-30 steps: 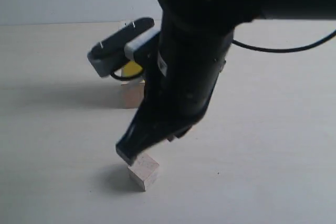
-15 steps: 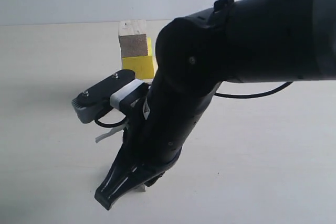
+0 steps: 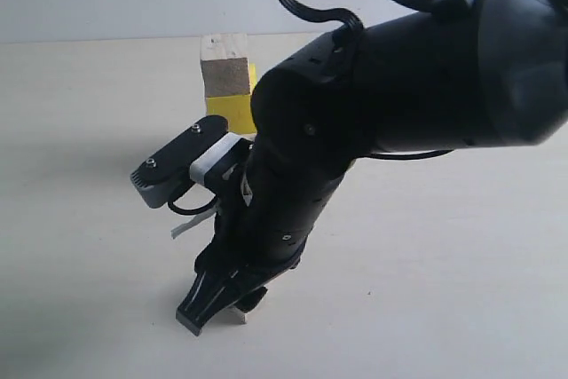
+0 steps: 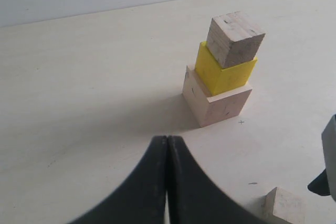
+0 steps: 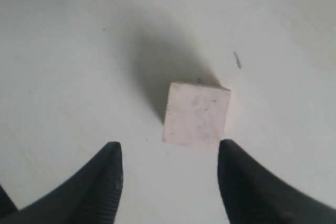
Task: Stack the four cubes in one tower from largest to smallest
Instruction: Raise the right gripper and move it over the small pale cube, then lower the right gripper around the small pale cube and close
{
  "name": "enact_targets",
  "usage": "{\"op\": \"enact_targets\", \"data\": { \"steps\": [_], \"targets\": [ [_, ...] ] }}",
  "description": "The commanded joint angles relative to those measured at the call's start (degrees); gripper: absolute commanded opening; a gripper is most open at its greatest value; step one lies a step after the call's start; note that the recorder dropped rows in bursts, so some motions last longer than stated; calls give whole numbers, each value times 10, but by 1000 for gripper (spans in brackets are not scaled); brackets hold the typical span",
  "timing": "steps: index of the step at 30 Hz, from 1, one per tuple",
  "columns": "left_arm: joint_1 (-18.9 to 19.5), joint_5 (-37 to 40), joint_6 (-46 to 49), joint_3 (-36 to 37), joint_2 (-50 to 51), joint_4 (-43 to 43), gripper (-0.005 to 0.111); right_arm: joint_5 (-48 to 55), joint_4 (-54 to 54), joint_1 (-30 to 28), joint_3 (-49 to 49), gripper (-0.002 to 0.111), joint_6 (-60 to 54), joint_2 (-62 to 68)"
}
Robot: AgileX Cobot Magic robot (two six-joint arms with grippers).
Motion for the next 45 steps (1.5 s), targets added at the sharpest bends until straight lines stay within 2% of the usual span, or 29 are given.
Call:
{"op": "enact_targets", "data": {
  "steps": [1,4,27,32,40,45],
  "targets": [
    [-1,0,2,2,2,-4,0,2,-20,1,-13,60,27,13],
    [-1,0,2,2,2,-4,0,-4,-21,1,-13,67,27,22],
    [-1,0,2,2,2,-10,0,-55,-32,1,-13,66,29,68],
    [-1,1,2,2,2,-10,0,-54,-70,1,-13,65,80,73],
    [-1,0,2,2,2,-11,0,-56,-76,1,-15,65,82,73],
    [-1,1,2,2,2,-12,0,60,-76,1,-111,64,82,108]
  ]
}}
